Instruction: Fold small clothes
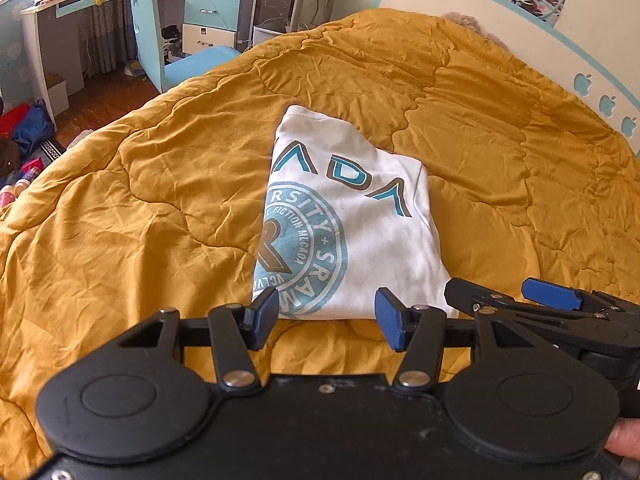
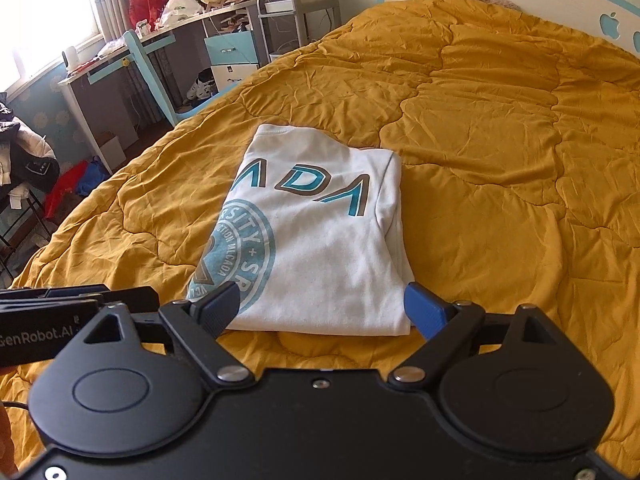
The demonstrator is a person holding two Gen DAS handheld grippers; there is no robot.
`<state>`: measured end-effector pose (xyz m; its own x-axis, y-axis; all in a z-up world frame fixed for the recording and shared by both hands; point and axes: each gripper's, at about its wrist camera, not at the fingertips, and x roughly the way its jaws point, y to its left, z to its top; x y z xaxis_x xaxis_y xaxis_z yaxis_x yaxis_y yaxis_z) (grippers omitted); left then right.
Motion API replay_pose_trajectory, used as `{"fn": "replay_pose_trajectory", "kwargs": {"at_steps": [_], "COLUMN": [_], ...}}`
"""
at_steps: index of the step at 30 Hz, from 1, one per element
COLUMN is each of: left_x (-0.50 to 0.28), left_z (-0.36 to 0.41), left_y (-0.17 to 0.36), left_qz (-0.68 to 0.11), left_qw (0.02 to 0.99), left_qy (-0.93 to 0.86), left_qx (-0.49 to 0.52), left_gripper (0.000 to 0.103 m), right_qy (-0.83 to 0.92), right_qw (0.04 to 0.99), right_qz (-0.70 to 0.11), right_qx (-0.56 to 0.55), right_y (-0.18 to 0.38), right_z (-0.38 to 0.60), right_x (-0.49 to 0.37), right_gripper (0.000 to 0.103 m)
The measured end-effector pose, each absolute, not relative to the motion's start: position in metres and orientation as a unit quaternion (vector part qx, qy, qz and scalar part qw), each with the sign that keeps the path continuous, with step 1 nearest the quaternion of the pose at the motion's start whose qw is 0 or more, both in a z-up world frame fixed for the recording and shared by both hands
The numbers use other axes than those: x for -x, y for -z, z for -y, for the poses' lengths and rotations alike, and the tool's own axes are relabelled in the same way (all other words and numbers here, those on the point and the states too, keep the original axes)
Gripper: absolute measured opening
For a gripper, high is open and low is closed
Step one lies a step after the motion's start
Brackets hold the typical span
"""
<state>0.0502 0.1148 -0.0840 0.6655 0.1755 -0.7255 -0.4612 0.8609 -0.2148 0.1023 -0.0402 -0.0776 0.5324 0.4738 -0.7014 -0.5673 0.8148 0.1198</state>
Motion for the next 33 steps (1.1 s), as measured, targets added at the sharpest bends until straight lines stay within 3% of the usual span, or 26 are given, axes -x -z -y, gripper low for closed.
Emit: {"fn": "replay_pose_trajectory", "kwargs": {"at_steps": [33], "left_x": [-0.0530], "left_z": [-0.1162], "left_y": [0.0868], "left_qz": [-0.382], "left_qw": [0.885], "left_qy": [-0.190], "left_qx": [0.189], "left_gripper": [0.057], "right_qy": [-0.294], "right_qw": [0.870], "right_qz": [-0.391], "right_qx": [0.065], "right_y": [0.0818], "right_z": [0.0363], "right_x": [-0.1059], "right_gripper": [0.091]}}
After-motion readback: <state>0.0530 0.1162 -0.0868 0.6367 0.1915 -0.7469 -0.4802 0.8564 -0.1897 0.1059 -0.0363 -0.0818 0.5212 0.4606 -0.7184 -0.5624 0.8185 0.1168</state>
